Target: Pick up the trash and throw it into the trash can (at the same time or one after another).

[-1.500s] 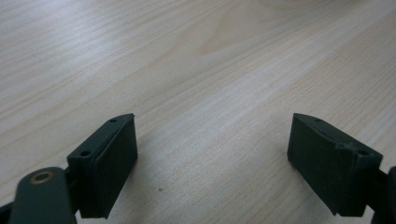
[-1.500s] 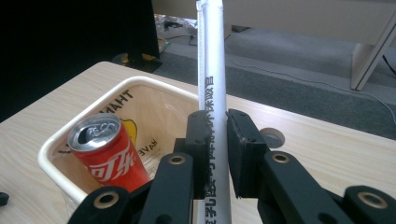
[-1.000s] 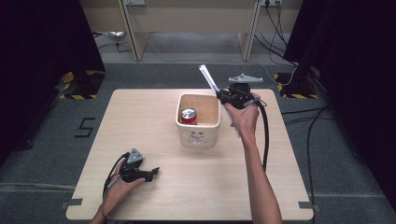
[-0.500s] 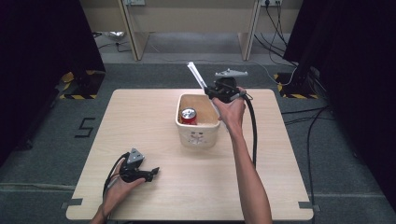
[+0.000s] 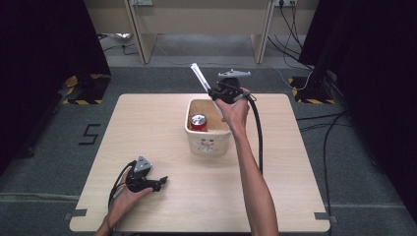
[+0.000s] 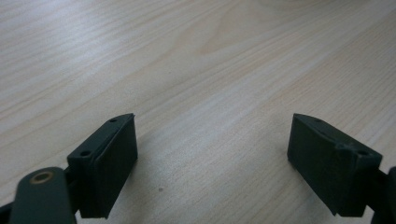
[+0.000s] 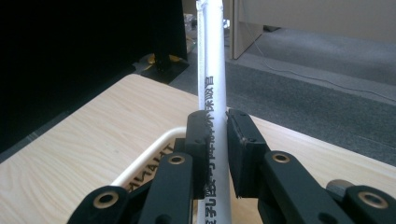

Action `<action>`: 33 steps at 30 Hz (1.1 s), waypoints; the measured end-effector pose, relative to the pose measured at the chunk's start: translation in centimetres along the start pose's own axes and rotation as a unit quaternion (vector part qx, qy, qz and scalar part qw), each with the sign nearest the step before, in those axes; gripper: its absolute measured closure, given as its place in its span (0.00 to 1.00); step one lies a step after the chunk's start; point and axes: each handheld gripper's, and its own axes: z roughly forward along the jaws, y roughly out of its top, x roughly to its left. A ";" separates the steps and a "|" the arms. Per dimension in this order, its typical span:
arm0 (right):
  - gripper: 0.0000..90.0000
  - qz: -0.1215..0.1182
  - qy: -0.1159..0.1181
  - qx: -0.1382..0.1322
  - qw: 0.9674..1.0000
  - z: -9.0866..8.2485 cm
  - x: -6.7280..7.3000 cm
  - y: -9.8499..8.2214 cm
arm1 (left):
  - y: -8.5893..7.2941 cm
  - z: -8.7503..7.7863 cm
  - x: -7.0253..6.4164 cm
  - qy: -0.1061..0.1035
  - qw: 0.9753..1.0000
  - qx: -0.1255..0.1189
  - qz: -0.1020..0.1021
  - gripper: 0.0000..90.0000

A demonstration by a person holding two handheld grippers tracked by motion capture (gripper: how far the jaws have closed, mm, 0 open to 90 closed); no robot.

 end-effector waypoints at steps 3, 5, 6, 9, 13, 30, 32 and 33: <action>0.88 0.005 0.002 -0.002 1.000 0.6 0.0 0.1 | 0.0 0.0 0.0 0.000 1.000 0.000 0.000 0.17; 0.88 0.006 0.002 -0.001 1.000 1.1 0.0 0.1 | 0.0 0.0 0.0 0.000 1.000 0.000 -0.001 0.17; 0.88 0.008 0.003 -0.001 1.000 1.2 0.0 0.1 | 0.0 0.0 0.0 -0.001 1.000 0.000 -0.001 0.17; 0.88 0.009 0.004 0.000 1.000 1.8 0.0 0.1 | 0.0 0.0 0.0 -0.001 1.000 -0.001 0.000 0.17; 0.88 0.007 0.004 0.002 1.000 2.4 0.0 0.1 | 0.0 0.0 0.0 -0.001 1.000 -0.002 -0.002 0.17; 0.88 0.013 0.010 0.007 1.000 4.9 -0.2 -0.2 | -0.1 0.0 0.0 -0.002 1.000 -0.001 0.000 0.17; 0.88 0.014 0.010 0.009 1.000 5.1 -0.2 -0.3 | -0.1 0.0 0.0 -0.002 1.000 -0.001 0.000 0.17; 0.88 0.014 0.012 0.009 1.000 5.1 -0.2 -0.3 | -0.1 0.0 0.0 -0.002 1.000 -0.001 0.000 0.17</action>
